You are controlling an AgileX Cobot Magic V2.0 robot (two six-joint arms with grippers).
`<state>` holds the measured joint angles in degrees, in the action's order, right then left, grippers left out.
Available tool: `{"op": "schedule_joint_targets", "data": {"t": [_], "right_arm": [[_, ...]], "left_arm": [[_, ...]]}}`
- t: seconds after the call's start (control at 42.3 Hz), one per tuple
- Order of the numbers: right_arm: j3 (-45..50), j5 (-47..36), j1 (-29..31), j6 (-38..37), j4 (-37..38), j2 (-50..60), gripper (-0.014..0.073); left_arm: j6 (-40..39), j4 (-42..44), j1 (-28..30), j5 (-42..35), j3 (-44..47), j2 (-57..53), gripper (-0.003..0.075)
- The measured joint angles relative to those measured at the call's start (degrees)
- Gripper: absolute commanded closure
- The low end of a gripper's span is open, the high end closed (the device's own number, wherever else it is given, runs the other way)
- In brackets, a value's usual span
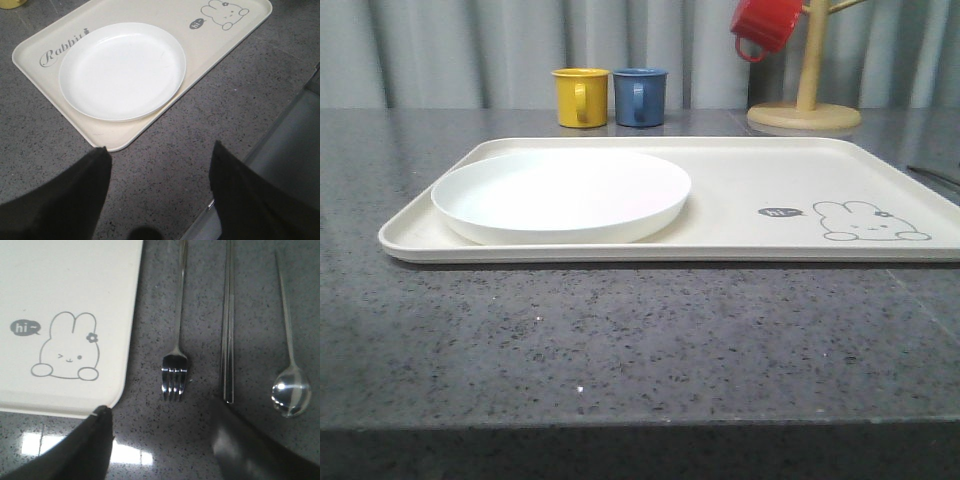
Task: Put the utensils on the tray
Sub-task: 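Raise the left gripper away from the plate, then grasp the metal fork beside the tray with the right gripper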
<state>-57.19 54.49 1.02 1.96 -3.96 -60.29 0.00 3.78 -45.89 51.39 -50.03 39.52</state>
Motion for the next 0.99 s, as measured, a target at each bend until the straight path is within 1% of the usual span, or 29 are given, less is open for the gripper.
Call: {"op": "schedule_joint_targets", "data": {"t": [0.166,0.26,0.449,0.71,0.994], "right_arm": [[-6.5,4.1,1.5,0.3,-0.1,-10.9,0.0137],[-9.1,4.5,1.6,0.5,-0.1,-16.8,0.0137],[-12.9,4.5,1.6,1.3,-0.1,-24.8,0.0137],[-17.5,4.9,0.8,2.7,1.3,-32.5,0.0137],[-21.3,5.3,-0.5,2.8,2.2,-37.9,0.0138]], "left_arm": [[0.0,0.0,0.0,0.0,0.0,0.0,0.0293],[0.0,0.0,0.0,0.0,0.0,0.0,0.0293],[0.0,0.0,0.0,0.0,0.0,0.0,0.0293],[0.0,0.0,0.0,0.0,0.0,0.0,0.0293],[0.0,0.0,0.0,0.0,0.0,0.0,0.0293]]}}
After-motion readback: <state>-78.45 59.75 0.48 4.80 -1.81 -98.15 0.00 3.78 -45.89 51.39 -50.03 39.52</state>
